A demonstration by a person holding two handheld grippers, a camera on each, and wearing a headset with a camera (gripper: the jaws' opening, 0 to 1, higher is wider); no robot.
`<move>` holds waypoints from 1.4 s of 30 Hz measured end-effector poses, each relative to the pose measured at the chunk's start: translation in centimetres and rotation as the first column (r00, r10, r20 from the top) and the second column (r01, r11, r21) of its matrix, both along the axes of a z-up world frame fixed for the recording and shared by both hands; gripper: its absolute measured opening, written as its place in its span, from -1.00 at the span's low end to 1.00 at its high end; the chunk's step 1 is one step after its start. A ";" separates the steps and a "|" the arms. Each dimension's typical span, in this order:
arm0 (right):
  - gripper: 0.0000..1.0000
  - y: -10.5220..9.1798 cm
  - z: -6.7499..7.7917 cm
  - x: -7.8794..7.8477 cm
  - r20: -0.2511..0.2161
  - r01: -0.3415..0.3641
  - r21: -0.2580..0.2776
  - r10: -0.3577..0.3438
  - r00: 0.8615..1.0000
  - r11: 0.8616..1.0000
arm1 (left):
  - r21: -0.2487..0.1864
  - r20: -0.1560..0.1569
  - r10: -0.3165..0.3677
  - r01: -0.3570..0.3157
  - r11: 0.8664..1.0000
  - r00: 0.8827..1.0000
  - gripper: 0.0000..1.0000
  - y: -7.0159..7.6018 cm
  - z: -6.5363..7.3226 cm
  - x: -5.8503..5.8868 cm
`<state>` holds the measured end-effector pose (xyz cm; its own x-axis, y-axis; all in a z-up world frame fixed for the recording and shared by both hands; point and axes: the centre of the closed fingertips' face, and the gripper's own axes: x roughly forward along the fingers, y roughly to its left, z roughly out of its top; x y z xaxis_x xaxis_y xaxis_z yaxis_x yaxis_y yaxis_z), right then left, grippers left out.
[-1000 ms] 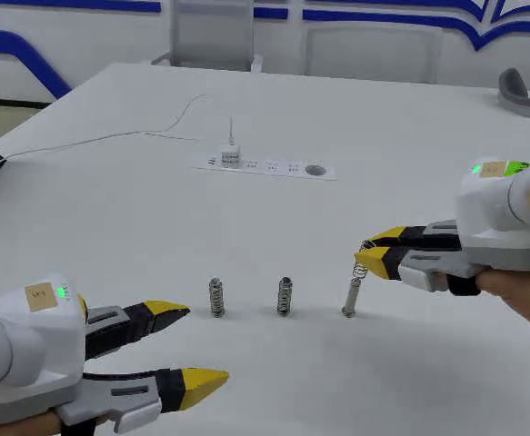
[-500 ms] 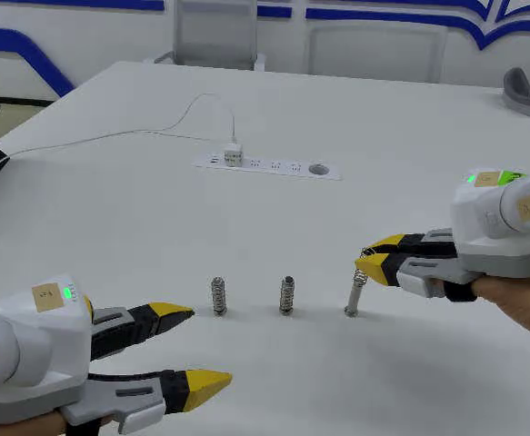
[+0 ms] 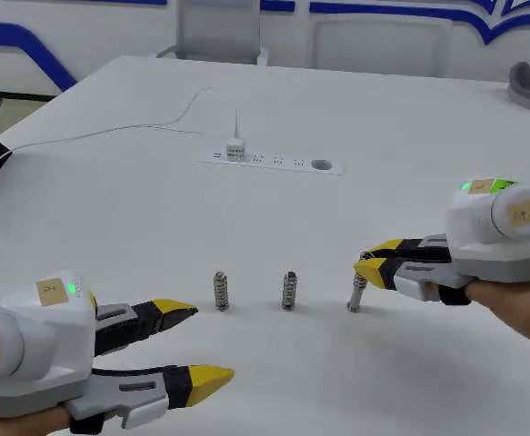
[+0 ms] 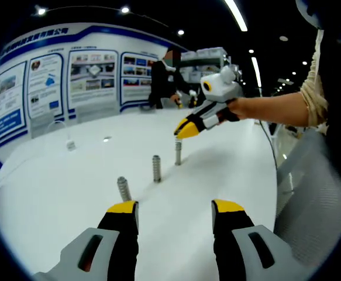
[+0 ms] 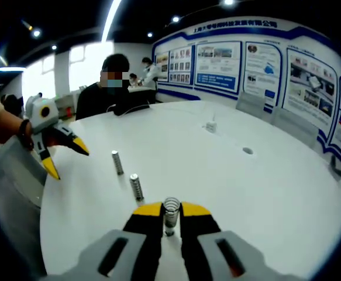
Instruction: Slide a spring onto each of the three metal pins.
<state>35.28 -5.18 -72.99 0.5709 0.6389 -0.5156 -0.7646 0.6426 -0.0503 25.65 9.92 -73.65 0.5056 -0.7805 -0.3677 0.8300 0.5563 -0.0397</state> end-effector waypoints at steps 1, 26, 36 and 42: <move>-0.76 0.0 -0.3 0.0 -0.004 0.001 0.000 -0.001 1.000 1.000 | 0.001 -0.001 0.000 0.000 1.000 1.000 0.02 0.0 0.0 0.0; -0.76 0.0 -3.5 -0.4 -0.048 0.015 -0.025 -0.016 0.999 1.000 | -0.005 -0.008 0.011 -0.011 1.000 1.000 0.01 0.0 -0.1 0.0; -0.72 -0.1 -4.0 -0.6 -0.068 0.018 -0.031 -0.020 0.997 0.999 | -0.007 -0.010 0.010 -0.010 1.000 1.000 0.01 0.0 -0.1 0.0; -0.70 -0.5 -4.4 -1.0 -0.074 0.018 -0.039 -0.021 0.997 0.999 | -0.010 -0.010 0.011 -0.011 1.000 1.000 0.01 -0.1 0.0 0.0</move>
